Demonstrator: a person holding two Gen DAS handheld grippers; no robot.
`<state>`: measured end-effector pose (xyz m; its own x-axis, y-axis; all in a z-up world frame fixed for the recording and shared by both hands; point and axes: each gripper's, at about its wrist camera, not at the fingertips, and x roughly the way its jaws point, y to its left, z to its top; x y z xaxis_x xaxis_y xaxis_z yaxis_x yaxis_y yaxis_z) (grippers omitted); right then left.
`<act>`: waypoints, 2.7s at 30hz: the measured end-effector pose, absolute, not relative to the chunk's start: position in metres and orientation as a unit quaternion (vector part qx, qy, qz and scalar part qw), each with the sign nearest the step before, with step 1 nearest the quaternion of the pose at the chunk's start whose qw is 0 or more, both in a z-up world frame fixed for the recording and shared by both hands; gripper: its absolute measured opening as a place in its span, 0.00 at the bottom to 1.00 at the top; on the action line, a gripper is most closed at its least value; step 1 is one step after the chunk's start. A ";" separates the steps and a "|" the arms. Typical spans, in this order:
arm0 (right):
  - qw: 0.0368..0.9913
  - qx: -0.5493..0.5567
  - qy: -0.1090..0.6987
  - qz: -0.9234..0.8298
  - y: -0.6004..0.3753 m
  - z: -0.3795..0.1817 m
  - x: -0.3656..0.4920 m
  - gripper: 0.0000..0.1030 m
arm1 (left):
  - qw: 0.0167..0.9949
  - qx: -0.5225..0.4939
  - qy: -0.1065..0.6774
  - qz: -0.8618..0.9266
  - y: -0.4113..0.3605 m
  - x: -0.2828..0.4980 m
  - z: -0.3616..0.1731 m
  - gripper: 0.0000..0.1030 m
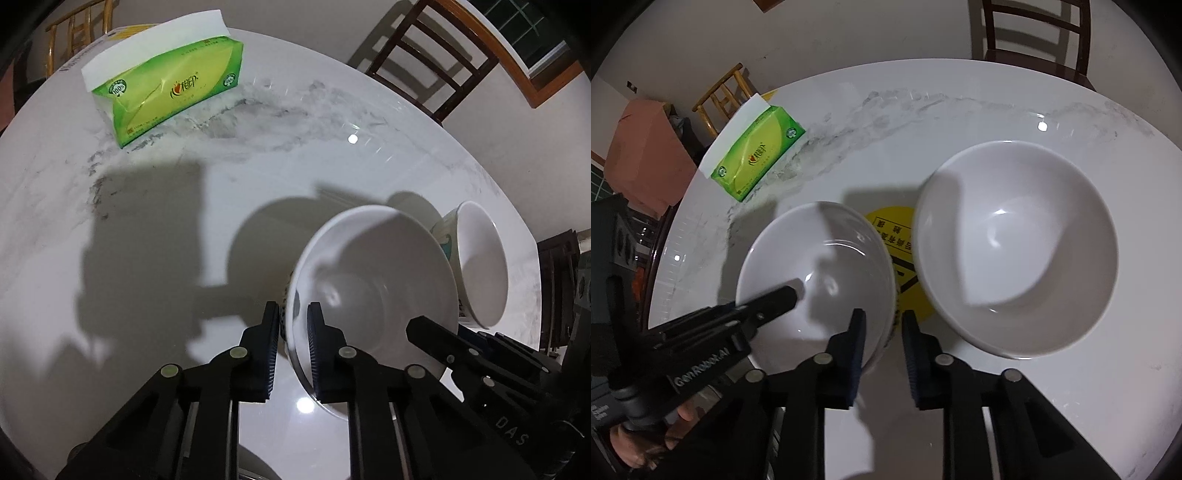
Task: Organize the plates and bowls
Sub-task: 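Lift the white ribbed bowl and carry it toward the pink bowl, then lower the white ribbed bowl into the pink bowl with both tools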
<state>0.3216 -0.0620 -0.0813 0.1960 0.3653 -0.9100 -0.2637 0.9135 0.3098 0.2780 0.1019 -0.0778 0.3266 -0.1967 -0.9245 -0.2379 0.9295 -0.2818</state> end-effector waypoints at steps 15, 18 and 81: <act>0.793 0.047 0.577 0.189 -0.092 -0.048 0.298 0.17 | 0.804 -0.163 0.572 -0.004 0.067 0.262 -0.047 0.12; 0.799 0.048 0.570 0.184 -0.104 -0.036 0.288 0.17 | 0.810 -0.157 0.564 -0.014 0.055 0.254 -0.034 0.13; 0.781 0.051 0.609 0.127 -0.202 -0.043 0.105 0.17 | 0.752 -0.034 0.653 -0.084 -0.081 0.098 -0.046 0.15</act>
